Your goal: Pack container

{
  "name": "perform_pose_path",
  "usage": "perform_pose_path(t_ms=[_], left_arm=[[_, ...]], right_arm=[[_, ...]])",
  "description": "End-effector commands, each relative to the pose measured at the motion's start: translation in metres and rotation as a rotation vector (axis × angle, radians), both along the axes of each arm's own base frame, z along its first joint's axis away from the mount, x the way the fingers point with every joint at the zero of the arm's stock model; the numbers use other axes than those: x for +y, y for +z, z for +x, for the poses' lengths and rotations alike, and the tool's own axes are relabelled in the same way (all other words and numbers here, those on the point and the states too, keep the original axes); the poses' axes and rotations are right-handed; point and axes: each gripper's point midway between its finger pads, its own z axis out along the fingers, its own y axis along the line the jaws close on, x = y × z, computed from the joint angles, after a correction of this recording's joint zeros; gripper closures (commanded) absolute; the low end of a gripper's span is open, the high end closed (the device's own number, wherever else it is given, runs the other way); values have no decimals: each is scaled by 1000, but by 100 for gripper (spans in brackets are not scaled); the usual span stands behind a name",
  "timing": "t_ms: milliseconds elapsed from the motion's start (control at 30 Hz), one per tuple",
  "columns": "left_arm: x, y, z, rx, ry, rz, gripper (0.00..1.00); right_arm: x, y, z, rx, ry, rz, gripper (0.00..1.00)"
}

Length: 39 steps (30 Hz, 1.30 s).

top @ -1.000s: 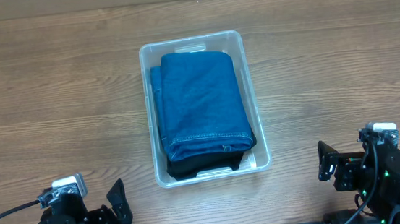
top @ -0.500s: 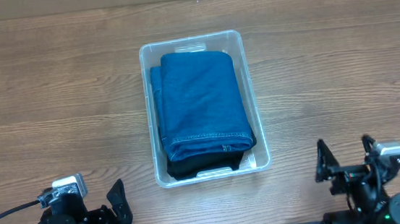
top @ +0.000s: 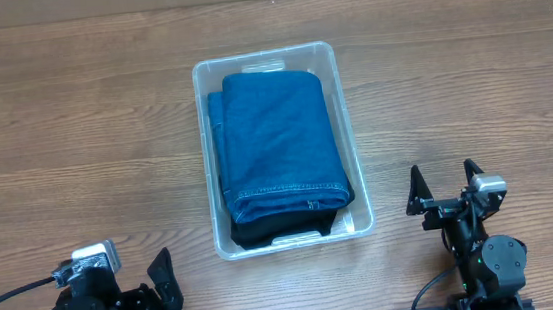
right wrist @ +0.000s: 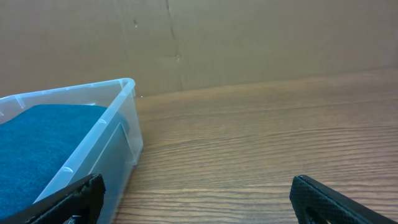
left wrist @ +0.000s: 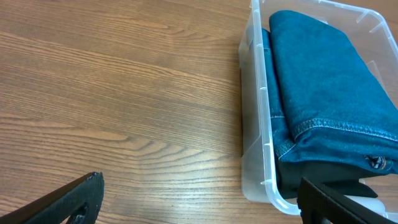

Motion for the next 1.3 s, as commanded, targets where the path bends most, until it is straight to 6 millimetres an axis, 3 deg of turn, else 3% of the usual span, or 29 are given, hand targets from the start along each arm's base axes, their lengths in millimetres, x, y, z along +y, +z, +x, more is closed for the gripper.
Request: perform_pose_path(t_ms=[0,533,633,767,867,1033,1133,1233,1267], left_arm=[[0,0,1,-2,3,-1,0],[1,-1,1,-6,6,0,0],[10,-6,2,-19,43,39,0],[4,-29,27,-151,-89,186,0],[7,-44,52,-276,-65,201,0],[5,-53,94,-537,-44,203,0],[5,-54,109,-683,-27,202,0],[6,-89,111,-576,-34,206,0],[5,-87,111,-585,-38,203,0]], right_arm=[[-3,5,0,-15,-15,1,0],[-3,5,0,-15,-15,1,0],[-3,5,0,-15,-15,0,0],[-3,5,0,-15,-15,1,0],[-3,5,0,-16,-15,1,0],[-3,5,0,-15,-15,1,0],[-3,5,0,-15,-15,1,0],[-3,5,0,-16,-15,0,0],[-3,5,0,-15,-15,1,0]])
